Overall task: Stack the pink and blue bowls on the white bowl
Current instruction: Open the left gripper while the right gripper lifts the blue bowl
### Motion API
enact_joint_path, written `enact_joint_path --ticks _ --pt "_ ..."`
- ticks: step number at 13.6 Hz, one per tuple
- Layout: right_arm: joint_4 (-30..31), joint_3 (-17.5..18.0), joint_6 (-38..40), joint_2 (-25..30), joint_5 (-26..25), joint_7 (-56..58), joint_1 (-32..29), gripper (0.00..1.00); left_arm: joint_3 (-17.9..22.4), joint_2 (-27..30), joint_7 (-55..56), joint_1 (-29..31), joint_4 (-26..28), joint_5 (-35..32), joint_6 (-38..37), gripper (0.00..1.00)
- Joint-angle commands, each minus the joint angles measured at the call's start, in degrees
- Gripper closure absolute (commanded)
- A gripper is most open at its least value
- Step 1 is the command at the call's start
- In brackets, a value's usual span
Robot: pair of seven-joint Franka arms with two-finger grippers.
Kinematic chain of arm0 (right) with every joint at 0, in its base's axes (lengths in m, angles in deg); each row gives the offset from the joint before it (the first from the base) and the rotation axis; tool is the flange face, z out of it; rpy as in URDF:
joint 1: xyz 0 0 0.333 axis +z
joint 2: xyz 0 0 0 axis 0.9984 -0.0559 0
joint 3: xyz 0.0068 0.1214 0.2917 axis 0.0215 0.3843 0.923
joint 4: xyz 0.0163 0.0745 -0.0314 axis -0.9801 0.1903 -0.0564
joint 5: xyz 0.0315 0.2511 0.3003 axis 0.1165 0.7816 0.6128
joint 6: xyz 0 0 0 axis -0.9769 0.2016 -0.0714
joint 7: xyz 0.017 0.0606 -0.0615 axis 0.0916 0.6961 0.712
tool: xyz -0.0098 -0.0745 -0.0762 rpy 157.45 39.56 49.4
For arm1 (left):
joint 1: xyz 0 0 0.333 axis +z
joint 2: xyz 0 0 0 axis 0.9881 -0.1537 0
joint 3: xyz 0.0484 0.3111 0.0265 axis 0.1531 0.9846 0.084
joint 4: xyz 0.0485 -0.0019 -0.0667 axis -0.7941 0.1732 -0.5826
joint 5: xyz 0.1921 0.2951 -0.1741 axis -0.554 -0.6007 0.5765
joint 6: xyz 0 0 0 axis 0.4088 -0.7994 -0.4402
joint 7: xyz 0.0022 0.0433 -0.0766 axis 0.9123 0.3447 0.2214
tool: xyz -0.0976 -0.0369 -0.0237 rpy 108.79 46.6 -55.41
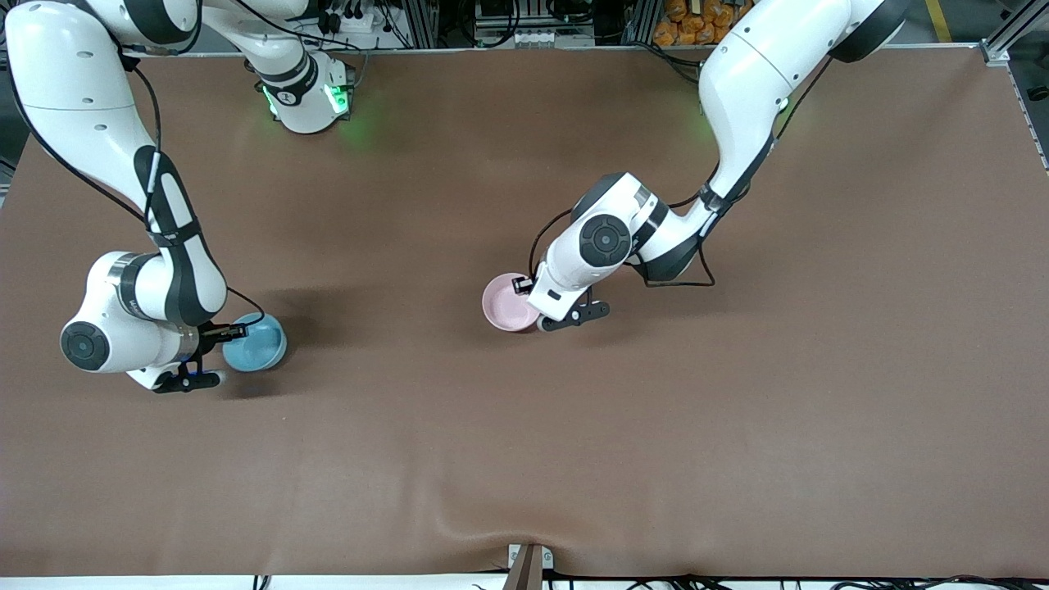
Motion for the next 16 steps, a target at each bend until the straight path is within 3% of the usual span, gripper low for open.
enact_joint_path --ticks 1,7,11,14,16 --pt "-0.2 0.5 0.0 -0.2 1.0 1.2 -0.7 1.00 1.2 4.8 1.6 1.1 -0.9 -3.3 -4.7 0.00" --pt "-3.1 0.6 0.3 0.4 1.0 1.2 0.7 1.00 1.4 21.2 1.2 8.5 -1.0 -4.7 -19.3 0.00" --pt "-8.2 1.0 4.5 0.5 1.1 4.8 3.5 1.00 1.4 30.0 -8.1 15.0 -1.0 -4.7 -29.5 0.00" --pt "-10.1 2.8 6.3 1.1 1.2 4.8 4.9 1.00 1.4 35.0 -14.6 19.8 -1.1 -4.6 -35.6 0.00" --pt "-10.7 6.5 6.9 1.1 1.3 4.5 5.1 1.00 1.3 38.3 -17.9 23.7 -1.2 -4.6 -38.6 0.00"
